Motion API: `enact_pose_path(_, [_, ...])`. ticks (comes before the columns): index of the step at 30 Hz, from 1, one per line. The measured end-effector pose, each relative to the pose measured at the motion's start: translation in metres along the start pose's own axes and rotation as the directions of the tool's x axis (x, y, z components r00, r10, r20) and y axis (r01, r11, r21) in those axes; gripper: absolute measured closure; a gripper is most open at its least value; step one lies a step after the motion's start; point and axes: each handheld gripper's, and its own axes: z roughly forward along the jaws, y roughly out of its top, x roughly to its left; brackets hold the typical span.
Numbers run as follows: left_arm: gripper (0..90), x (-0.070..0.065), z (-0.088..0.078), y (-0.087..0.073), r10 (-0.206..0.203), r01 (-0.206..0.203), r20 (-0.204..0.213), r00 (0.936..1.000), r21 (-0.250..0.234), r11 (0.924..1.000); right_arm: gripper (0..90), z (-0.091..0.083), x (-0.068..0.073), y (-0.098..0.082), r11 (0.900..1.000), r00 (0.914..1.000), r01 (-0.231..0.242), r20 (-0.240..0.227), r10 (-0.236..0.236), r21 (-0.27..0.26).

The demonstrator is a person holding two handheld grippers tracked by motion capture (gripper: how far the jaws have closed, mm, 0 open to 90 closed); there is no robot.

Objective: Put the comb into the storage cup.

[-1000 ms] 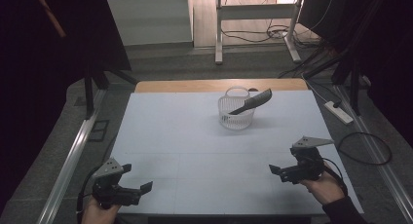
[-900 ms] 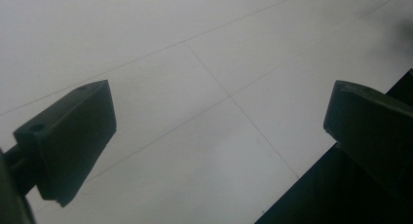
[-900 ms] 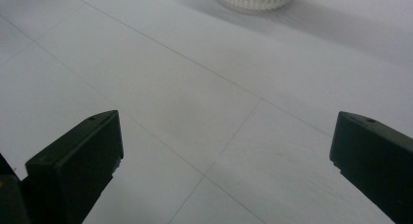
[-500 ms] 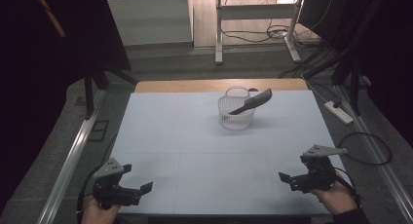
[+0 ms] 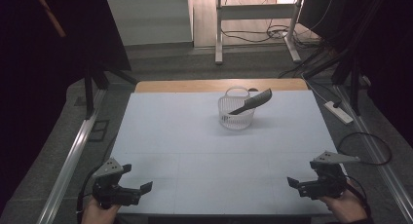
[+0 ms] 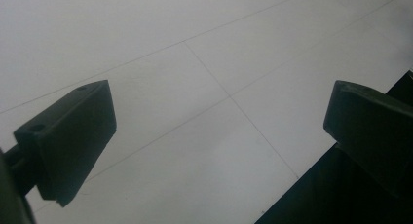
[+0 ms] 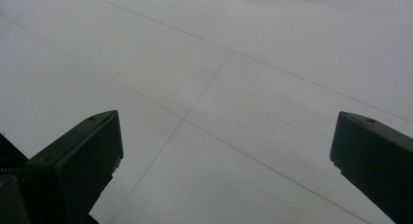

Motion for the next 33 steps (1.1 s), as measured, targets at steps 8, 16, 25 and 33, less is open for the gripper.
enact_pose_path(8, [0.0, 0.002, -0.002, -0.001, -0.006, 0.006, -0.002, 1.0000, -0.005, 1.0000, 0.0, -0.007, -0.003, -0.008, 1.000, 0.9996, -0.016, 0.022, 0.016, 0.005])
enact_pose_path(16, [0.0, 0.002, -0.001, -0.001, -0.003, 0.003, -0.002, 1.0000, -0.001, 1.0000, 0.0, -0.013, -0.004, -0.013, 1.000, 0.9988, -0.025, 0.042, 0.025, 0.005])
enact_pose_path(25, [0.0, 0.002, -0.001, -0.001, -0.003, 0.003, 0.006, 1.0000, 0.003, 1.0000, 0.0, -0.017, -0.001, -0.015, 0.999, 0.9968, -0.005, 0.080, 0.002, 0.034])
enact_pose_path(33, [0.0, 0.003, 0.000, -0.001, -0.008, 0.008, 0.011, 0.9999, 0.003, 1.0000, 0.0, -0.017, 0.002, -0.016, 0.997, 0.9944, 0.010, 0.104, -0.018, 0.079])
